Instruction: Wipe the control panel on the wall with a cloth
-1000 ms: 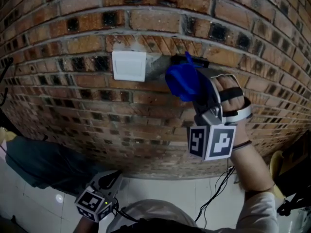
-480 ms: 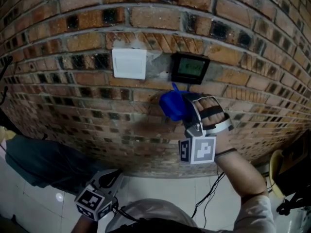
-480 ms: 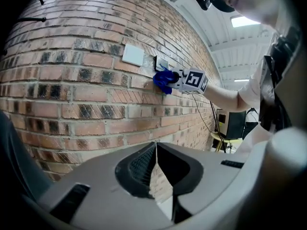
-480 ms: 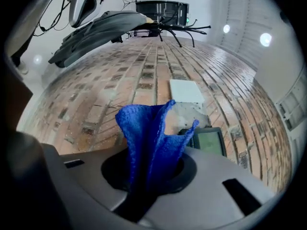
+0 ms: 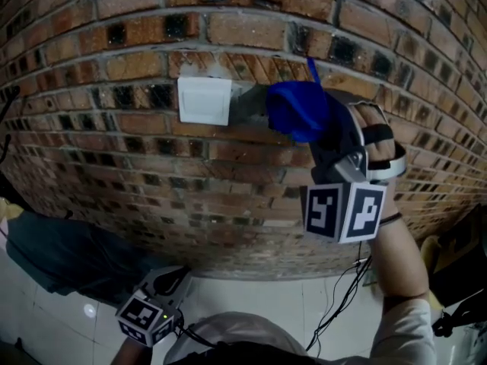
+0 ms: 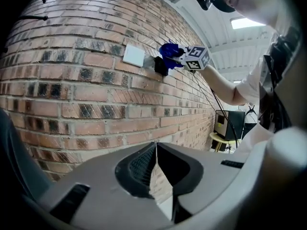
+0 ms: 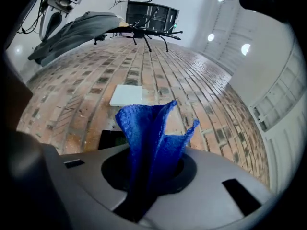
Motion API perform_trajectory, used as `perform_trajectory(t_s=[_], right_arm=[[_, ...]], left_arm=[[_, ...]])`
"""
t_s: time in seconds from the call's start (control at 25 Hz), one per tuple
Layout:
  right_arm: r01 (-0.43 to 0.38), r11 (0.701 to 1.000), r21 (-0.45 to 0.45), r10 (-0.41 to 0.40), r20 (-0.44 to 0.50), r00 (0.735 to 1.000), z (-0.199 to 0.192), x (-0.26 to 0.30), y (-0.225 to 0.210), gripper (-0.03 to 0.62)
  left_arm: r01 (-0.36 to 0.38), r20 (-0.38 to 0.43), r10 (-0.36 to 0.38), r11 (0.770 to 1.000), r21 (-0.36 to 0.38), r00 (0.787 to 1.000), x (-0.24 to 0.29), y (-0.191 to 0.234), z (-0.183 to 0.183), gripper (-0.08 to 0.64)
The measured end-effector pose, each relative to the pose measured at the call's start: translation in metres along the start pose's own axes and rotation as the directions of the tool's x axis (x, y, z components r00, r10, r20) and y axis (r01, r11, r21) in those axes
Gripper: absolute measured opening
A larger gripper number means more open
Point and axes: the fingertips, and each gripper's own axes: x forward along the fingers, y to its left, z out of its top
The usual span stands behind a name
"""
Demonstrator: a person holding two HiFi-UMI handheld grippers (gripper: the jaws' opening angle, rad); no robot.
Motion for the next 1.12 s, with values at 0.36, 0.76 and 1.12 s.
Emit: perform_trajectory(t_s=[0.36,0.76,1.12], right_arm=[[-0.065,0.996,-0.068,0.064,-0.024,0.998,-0.002,0.001,0.058,0.086],[-0.222,0.974,-0.05,0.221,-0.038,0.975,-0.004,-0.001,0.143,0.086],[-0.028,1.0,0.002,0.028,0.001,1.0,0.007,-0.011,0.034,0.086]], left_arm=[[-0.013,0.015,0.013,1.0,-0.019,1.0,-0.007,0.004,0.001,0.004],[-0.016,-0.008,0.016,1.0,0.001,1.0,-0.007,0.002,-0.005,0.003],[-0.033,-0.003,0.033,0.999,-0.003,0.999,-0.01,0.009,-0.003,0.003]])
